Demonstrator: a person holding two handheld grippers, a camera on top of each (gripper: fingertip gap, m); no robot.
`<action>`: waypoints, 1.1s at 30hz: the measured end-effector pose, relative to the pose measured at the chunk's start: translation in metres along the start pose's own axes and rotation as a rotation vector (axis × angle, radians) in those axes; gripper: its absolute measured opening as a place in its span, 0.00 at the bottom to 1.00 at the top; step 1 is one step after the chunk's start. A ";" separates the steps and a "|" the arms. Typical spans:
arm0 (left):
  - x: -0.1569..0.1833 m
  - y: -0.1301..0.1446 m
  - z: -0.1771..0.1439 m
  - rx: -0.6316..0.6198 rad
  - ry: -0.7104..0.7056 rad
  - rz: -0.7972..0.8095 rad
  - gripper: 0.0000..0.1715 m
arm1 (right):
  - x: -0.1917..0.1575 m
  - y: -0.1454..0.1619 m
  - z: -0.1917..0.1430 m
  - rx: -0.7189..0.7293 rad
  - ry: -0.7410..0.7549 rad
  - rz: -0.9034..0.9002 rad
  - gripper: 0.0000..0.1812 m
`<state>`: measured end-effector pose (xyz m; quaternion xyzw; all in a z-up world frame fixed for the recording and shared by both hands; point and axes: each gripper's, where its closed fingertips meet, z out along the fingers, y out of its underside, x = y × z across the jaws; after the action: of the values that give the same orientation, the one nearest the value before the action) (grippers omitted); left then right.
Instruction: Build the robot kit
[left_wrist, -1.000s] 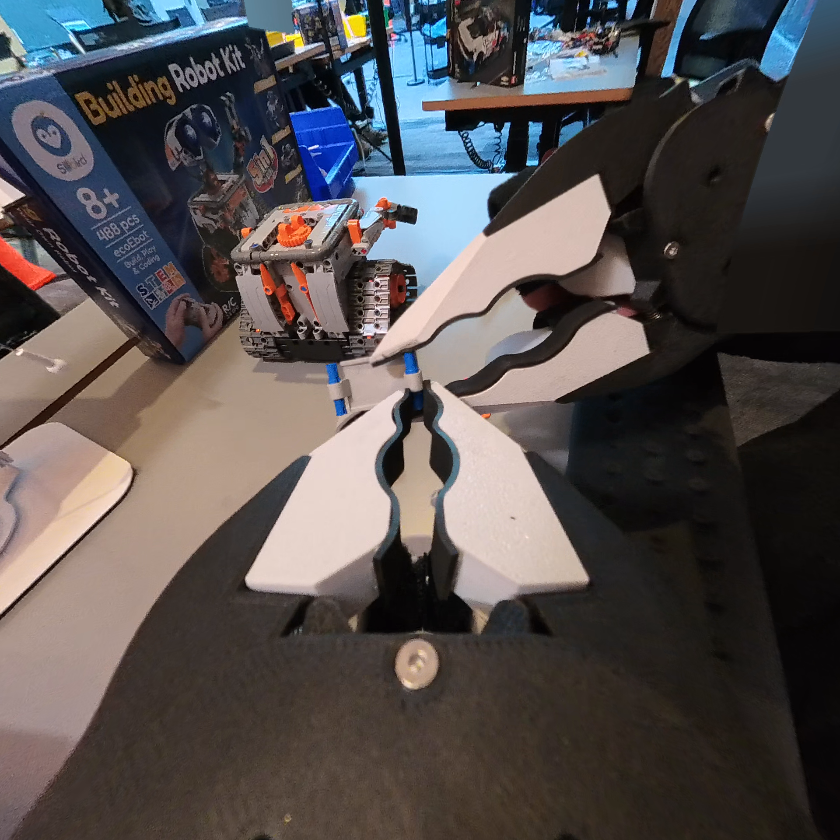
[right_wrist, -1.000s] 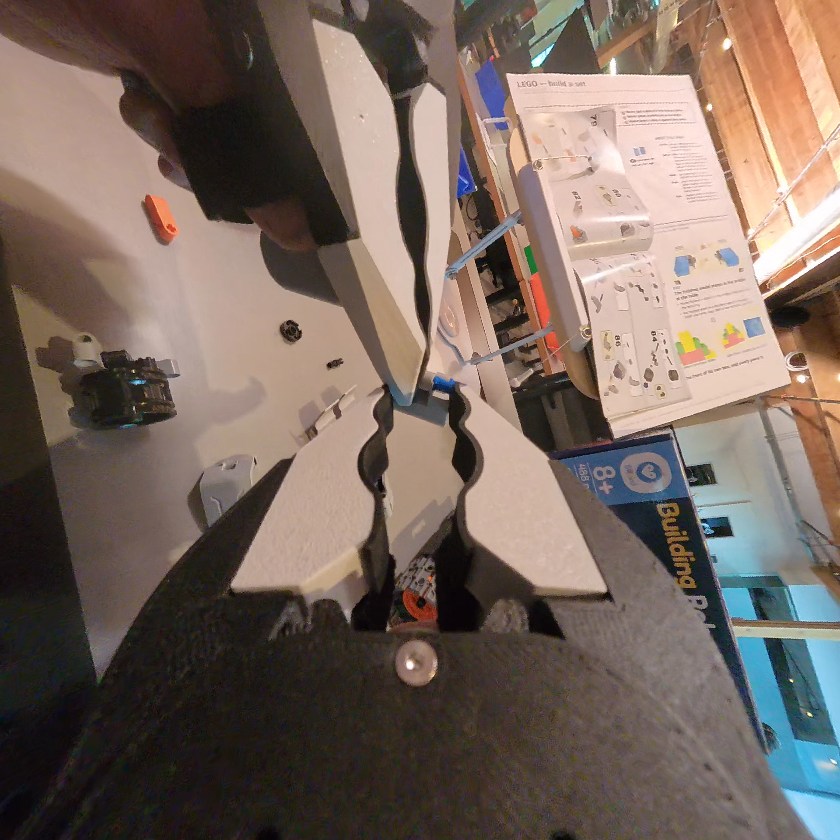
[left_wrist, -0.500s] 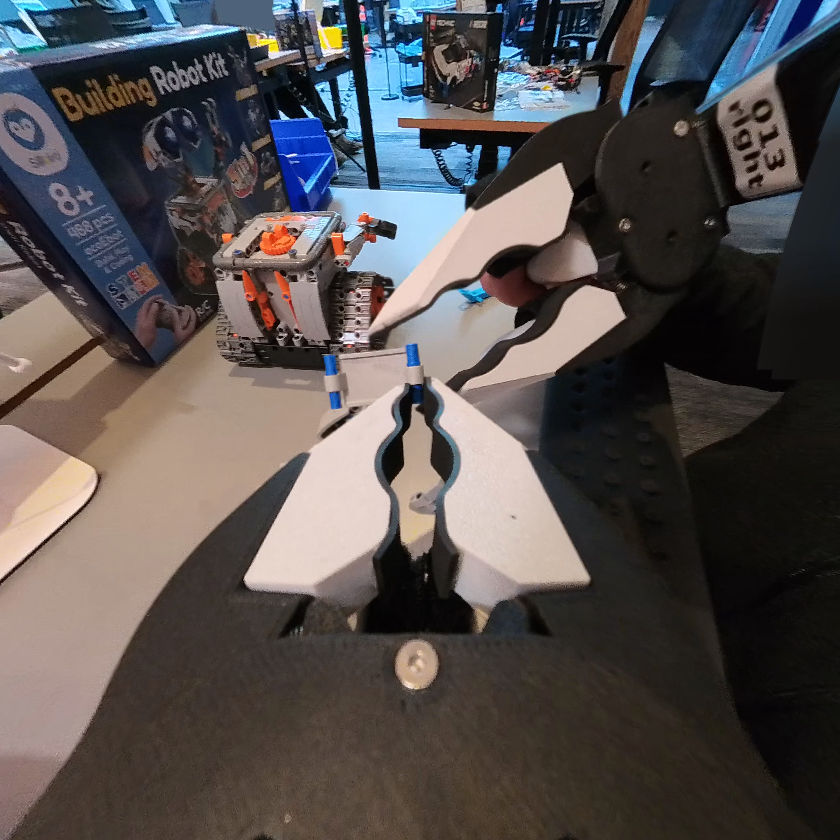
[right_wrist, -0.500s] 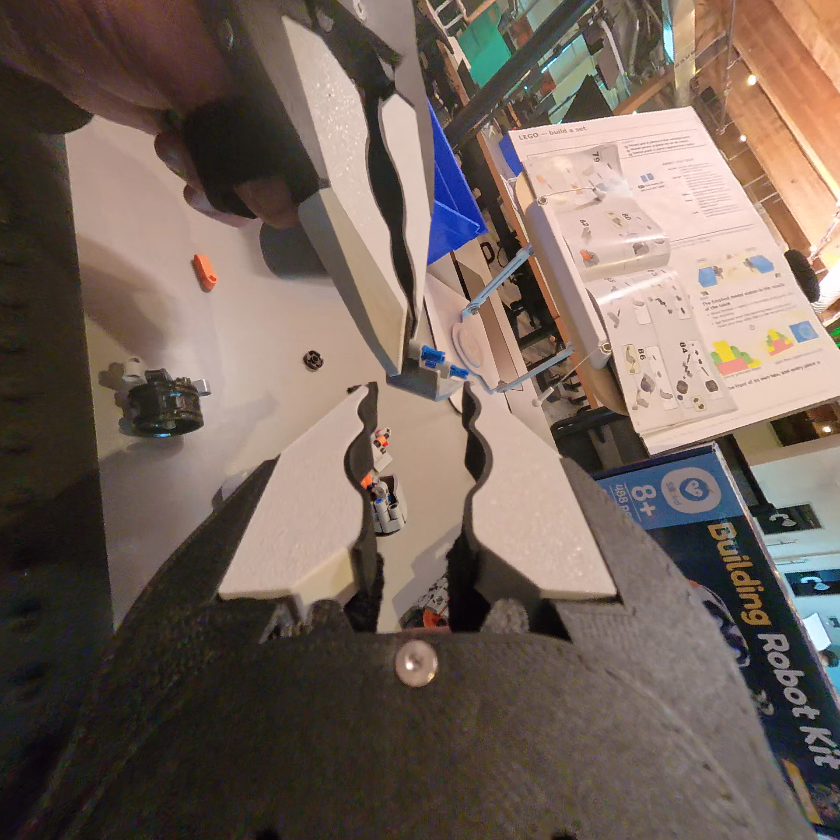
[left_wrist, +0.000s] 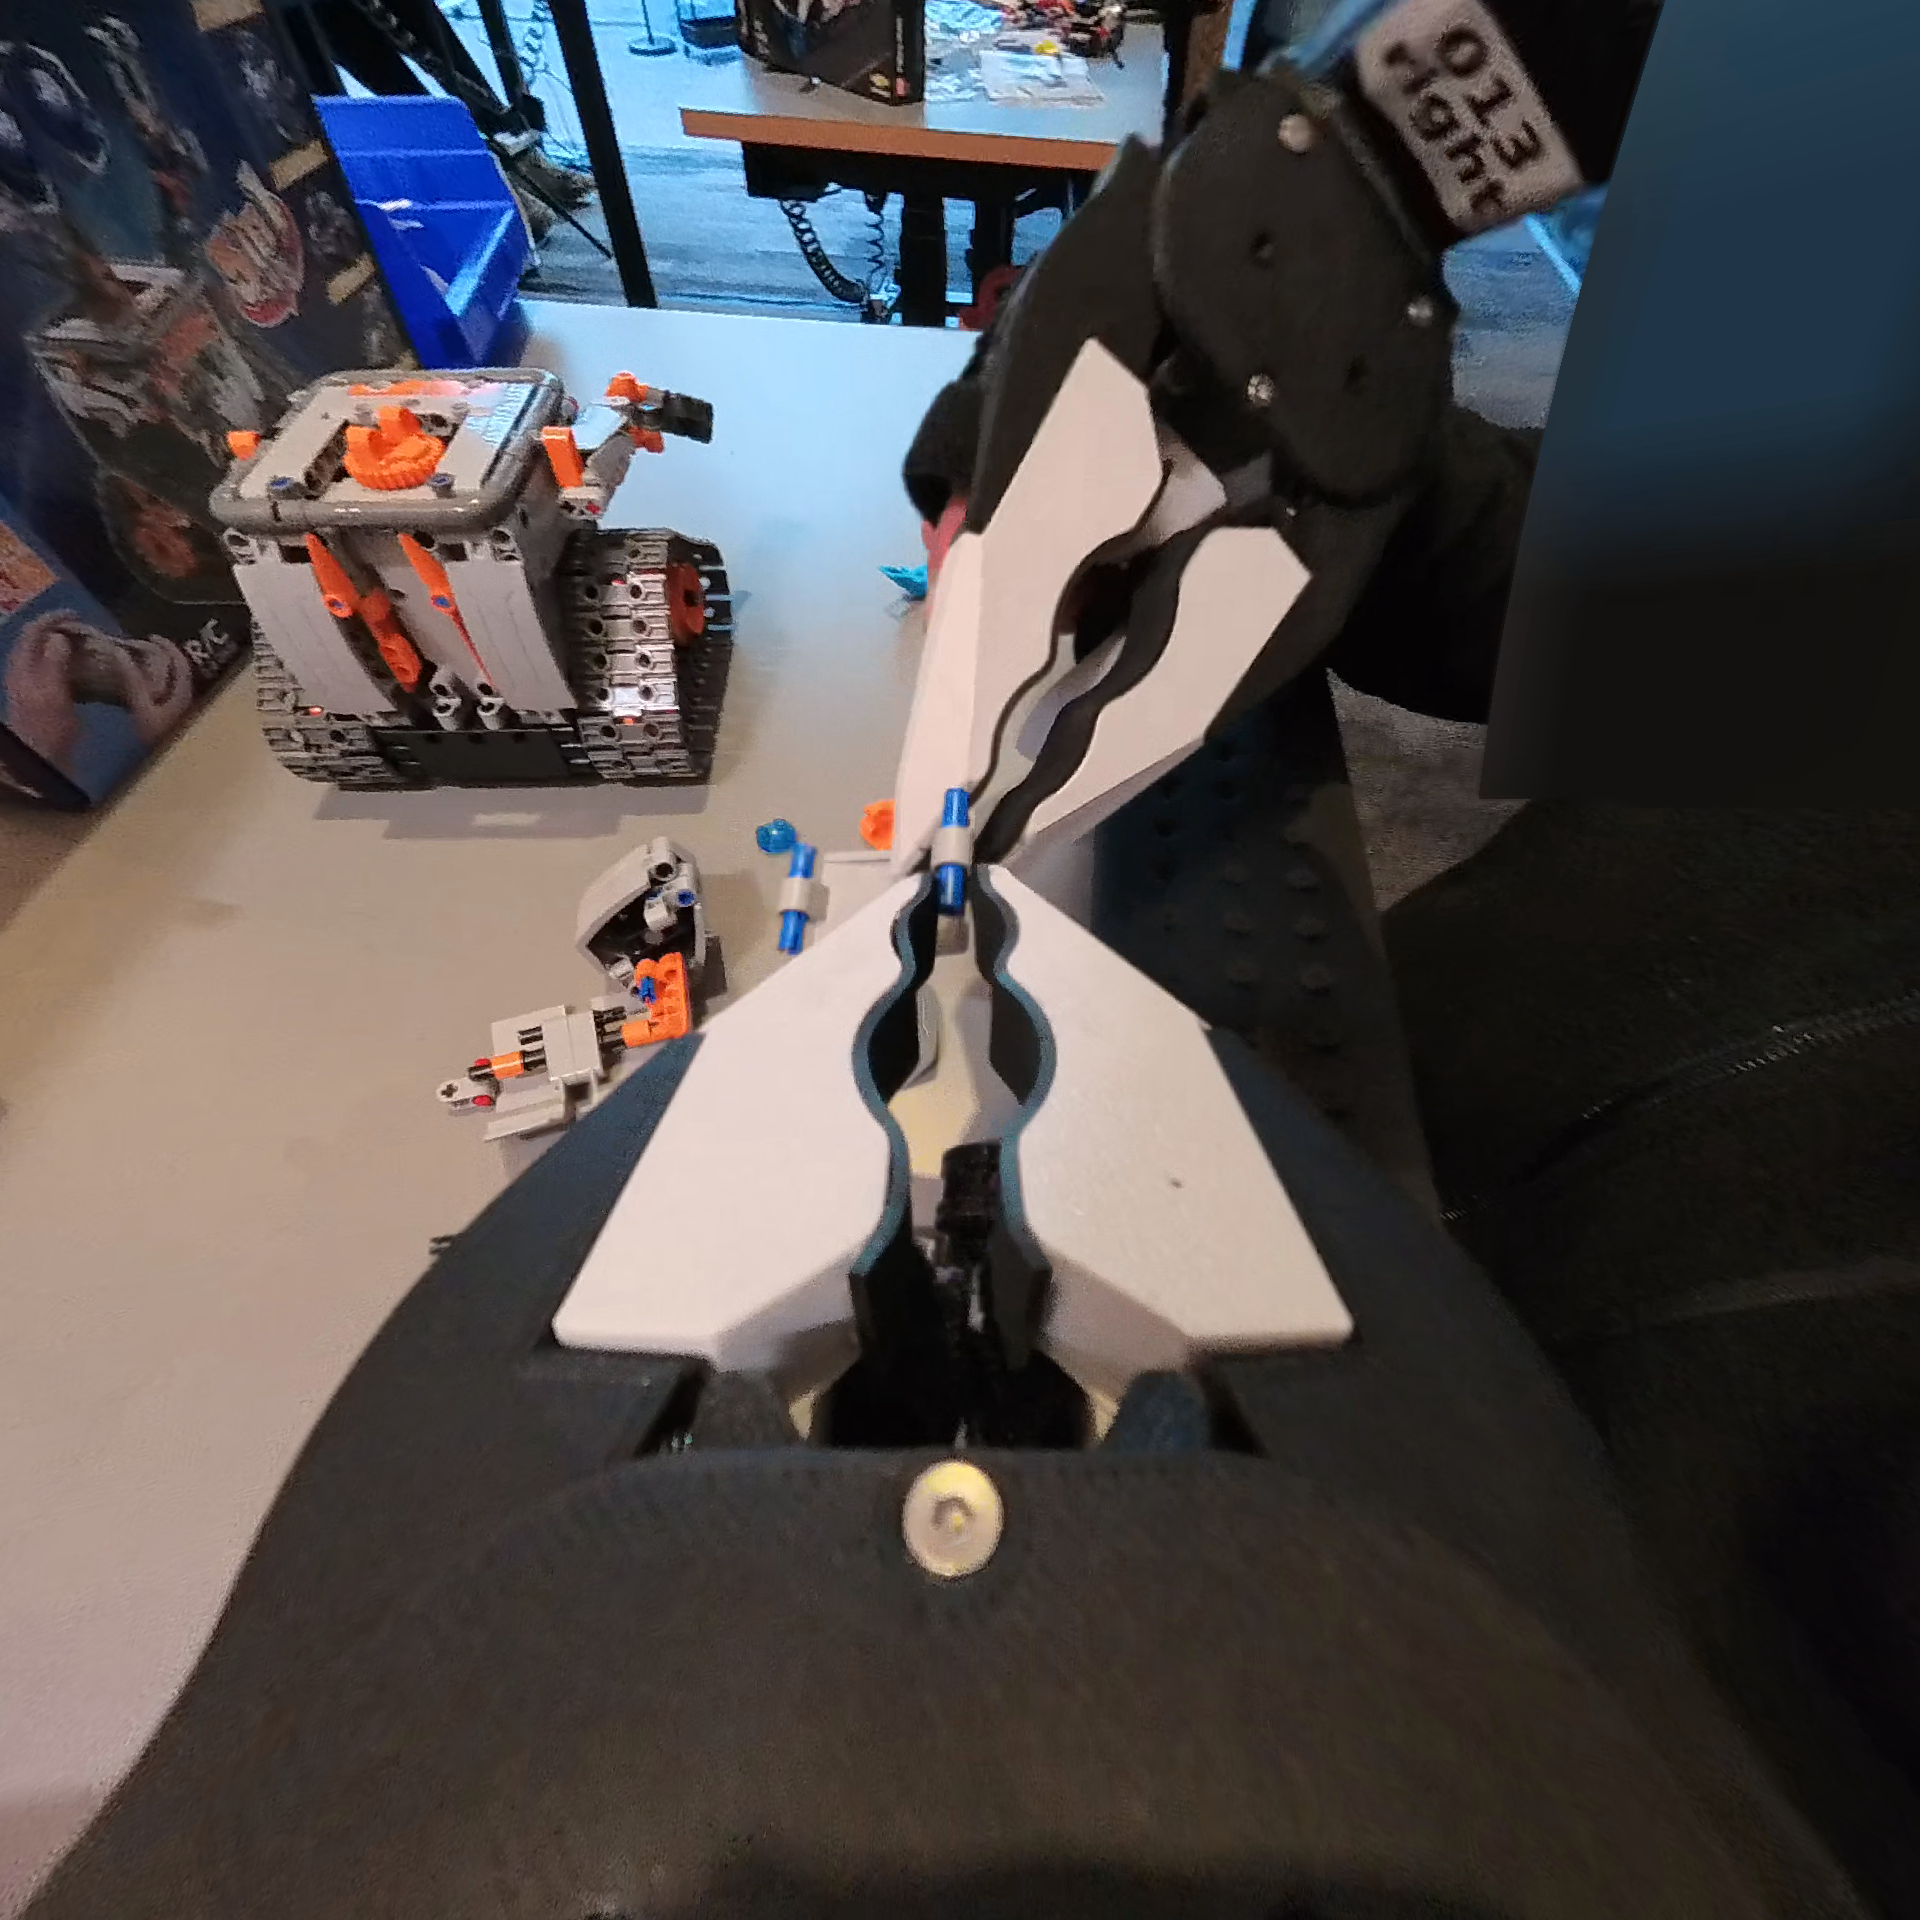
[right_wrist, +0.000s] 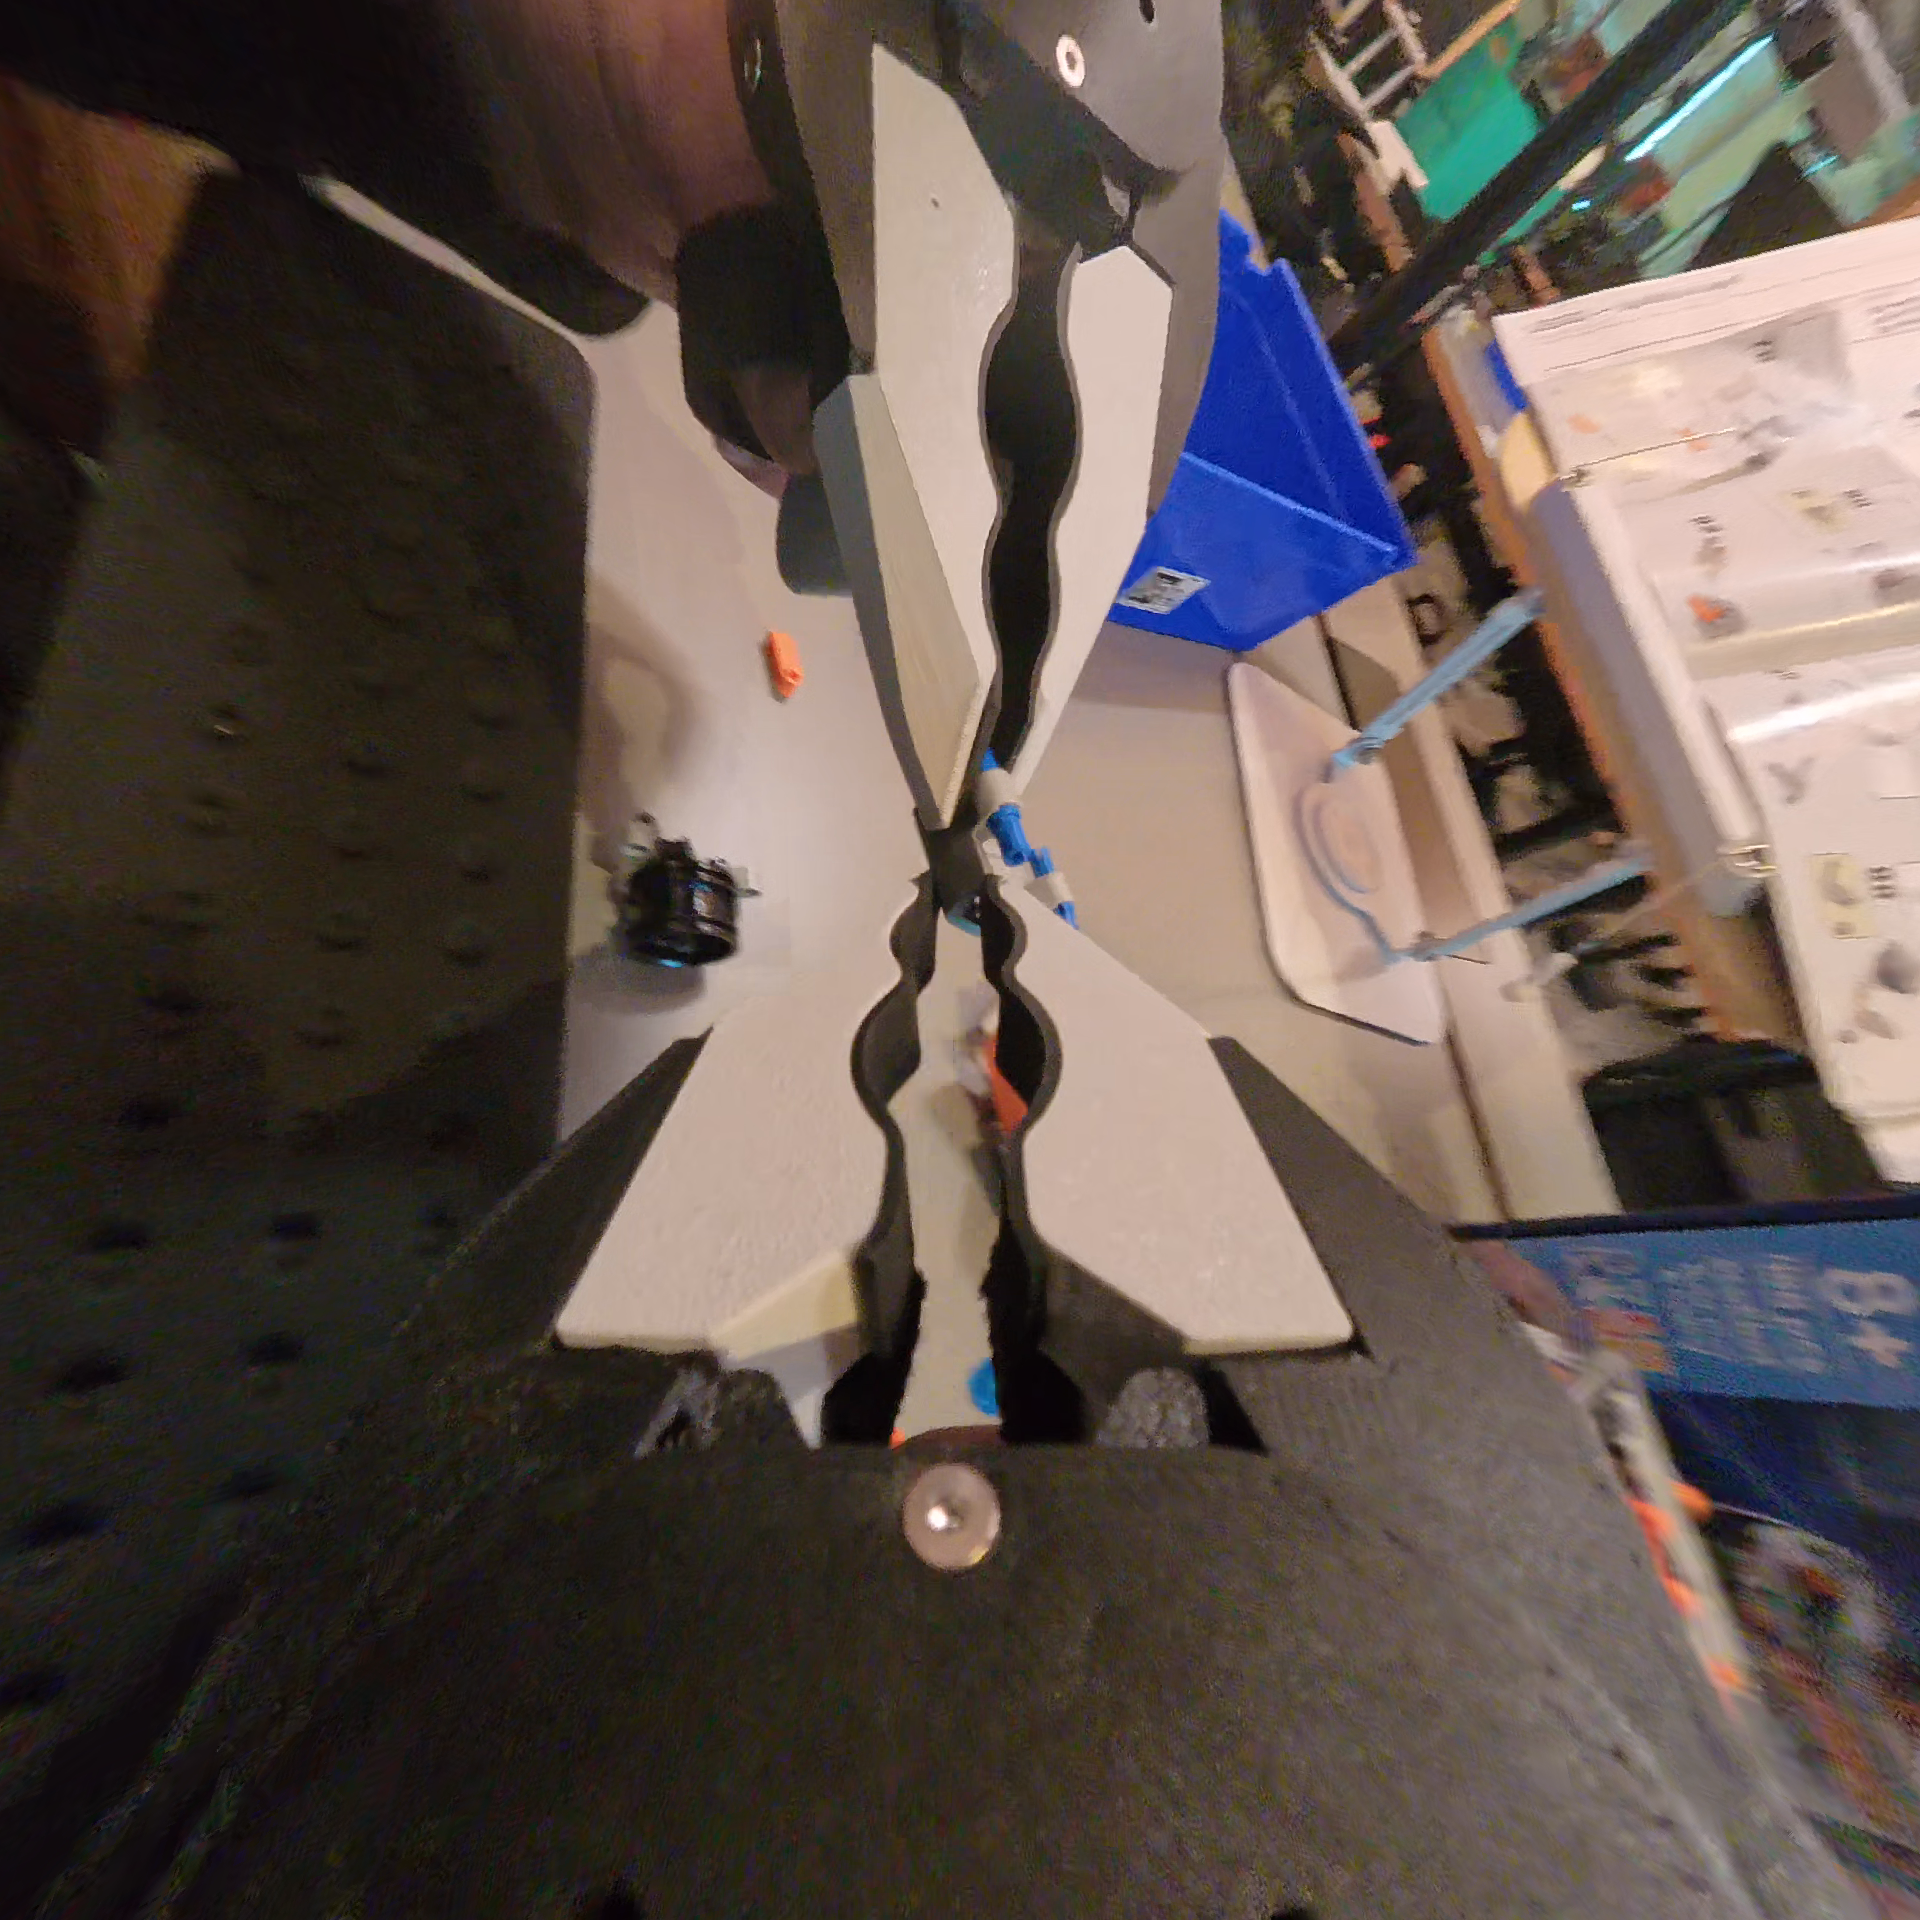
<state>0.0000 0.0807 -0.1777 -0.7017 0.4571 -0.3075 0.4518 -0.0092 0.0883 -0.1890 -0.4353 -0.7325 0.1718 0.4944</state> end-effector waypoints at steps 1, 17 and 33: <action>0.002 0.002 -0.002 -0.006 0.009 0.004 0.03 | -0.005 -0.001 0.000 0.019 -0.043 0.049 0.02; 0.023 0.116 -0.006 -0.399 -0.043 0.250 0.12 | -0.068 0.032 0.014 -0.070 -0.440 0.424 0.02; 0.013 0.114 0.006 -0.346 -0.129 0.284 0.09 | -0.082 0.049 0.029 -0.153 -0.490 0.439 0.02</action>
<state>-0.0317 0.0503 -0.2844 -0.7155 0.5674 -0.1123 0.3917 -0.0011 0.0545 -0.2829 -0.5641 -0.7292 0.3182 0.2209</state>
